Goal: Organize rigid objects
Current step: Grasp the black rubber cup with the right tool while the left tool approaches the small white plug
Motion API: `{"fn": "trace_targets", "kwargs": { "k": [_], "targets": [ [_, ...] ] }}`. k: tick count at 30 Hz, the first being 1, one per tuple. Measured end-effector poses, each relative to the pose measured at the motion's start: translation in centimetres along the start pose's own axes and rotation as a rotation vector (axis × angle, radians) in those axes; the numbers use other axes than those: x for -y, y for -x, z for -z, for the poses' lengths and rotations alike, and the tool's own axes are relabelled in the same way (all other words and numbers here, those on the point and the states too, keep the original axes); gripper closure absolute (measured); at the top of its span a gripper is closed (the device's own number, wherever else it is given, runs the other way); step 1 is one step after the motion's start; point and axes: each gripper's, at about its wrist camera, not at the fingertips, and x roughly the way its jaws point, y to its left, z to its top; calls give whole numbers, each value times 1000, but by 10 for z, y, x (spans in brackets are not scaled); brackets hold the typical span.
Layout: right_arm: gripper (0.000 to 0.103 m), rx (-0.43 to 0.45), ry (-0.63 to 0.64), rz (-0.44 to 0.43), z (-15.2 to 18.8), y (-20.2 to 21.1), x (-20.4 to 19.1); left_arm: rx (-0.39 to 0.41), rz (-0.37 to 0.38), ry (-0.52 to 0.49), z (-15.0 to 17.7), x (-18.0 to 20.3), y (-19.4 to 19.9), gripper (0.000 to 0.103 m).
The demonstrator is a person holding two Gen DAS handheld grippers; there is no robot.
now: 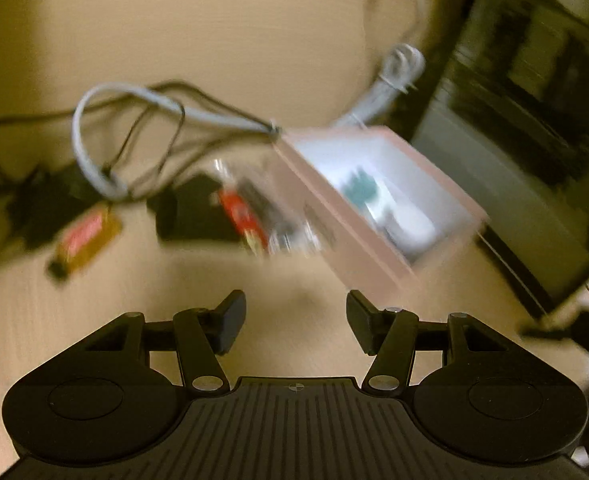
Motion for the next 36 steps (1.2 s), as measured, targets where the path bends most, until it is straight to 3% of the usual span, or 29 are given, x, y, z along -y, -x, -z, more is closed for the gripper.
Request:
{"fn": "trace_targets", "kwargs": {
  "k": [3, 9, 12, 14, 17, 21, 27, 28, 31, 36],
  "targets": [
    [37, 0, 39, -41, -6, -7, -10, 11, -33, 70, 34, 4, 29, 43],
    [37, 54, 126, -95, -29, -20, -28, 116, -236, 209, 86, 9, 79, 43],
    [37, 66, 142, -135, -59, -39, -36, 163, -305, 284, 106, 10, 97, 43],
    [37, 93, 166, -179, -87, -57, -45, 160, -305, 310, 116, 14, 101, 43],
    [34, 82, 208, -206, -135, -101, -66, 140, -309, 272, 125, 29, 102, 43],
    [35, 13, 279, -169, -182, -176, -95, 140, -313, 285, 140, 44, 106, 43],
    [35, -90, 398, -153, -205, -242, -109, 131, -280, 322, 157, 52, 105, 43],
    [40, -110, 389, -158, -206, -247, -109, 126, -281, 319, 158, 53, 104, 43],
    [42, -125, 360, -199, -201, -237, -111, 115, -281, 315, 155, 54, 96, 43],
    [42, -104, 381, -310, -157, -174, -120, 94, -284, 255, 141, 61, 83, 43]
  ]
}}
